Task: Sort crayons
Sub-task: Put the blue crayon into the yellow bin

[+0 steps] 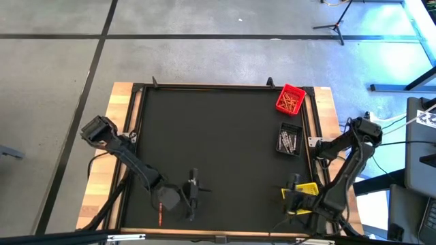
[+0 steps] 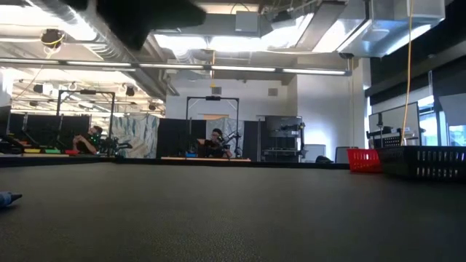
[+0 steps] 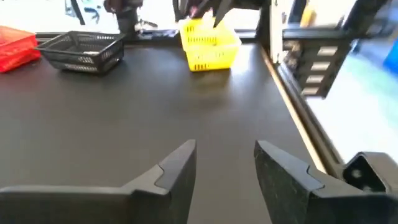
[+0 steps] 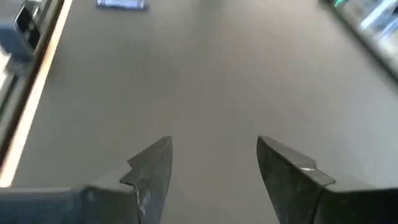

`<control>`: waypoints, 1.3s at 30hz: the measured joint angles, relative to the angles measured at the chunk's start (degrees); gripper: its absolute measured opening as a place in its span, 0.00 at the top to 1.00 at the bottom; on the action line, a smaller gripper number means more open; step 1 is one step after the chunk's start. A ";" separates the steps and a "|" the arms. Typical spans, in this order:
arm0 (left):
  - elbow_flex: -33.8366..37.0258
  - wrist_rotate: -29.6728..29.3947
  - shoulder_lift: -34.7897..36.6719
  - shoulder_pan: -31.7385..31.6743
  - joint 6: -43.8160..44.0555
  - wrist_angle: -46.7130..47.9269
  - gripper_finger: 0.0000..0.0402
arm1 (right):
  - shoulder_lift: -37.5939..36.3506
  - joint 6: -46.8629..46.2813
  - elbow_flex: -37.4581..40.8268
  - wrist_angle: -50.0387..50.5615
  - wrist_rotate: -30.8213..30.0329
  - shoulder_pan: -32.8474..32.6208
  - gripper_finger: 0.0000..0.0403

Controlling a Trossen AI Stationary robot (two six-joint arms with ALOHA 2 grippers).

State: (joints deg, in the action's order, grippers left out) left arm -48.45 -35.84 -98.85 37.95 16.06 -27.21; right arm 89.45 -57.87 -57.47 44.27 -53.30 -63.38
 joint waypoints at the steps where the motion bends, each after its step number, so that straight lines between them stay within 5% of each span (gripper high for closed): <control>1: -2.30 0.01 -0.01 -0.03 0.12 4.23 0.62 | 0.55 3.28 0.00 -1.87 -1.35 0.92 0.42; 7: -16.42 1.49 -0.54 -0.19 12.88 35.39 0.62 | 4.58 22.45 0.65 -12.69 -6.87 7.19 0.42; 12: -21.47 3.53 -0.55 1.44 25.42 46.22 0.62 | 6.60 36.50 2.55 -19.86 -9.35 13.49 0.42; 22: -33.73 8.01 -8.13 4.87 42.36 62.51 0.62 | 6.55 54.58 6.54 -34.51 -2.79 26.27 0.43; 28: -37.45 12.00 -13.02 6.72 60.98 69.12 0.62 | 6.55 63.40 11.17 -48.35 3.82 31.33 0.49; 34: -37.57 19.12 -15.64 8.48 80.72 71.52 0.62 | 6.55 62.14 12.92 -51.02 6.19 32.36 0.53; 39: -37.57 21.00 -16.65 9.05 87.50 70.94 0.62 | 6.55 60.67 13.38 -50.73 10.11 32.27 0.53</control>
State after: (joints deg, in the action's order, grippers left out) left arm -86.02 -14.84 -115.50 47.00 103.56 43.73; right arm 96.01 2.80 -44.10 -6.45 -43.19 -31.11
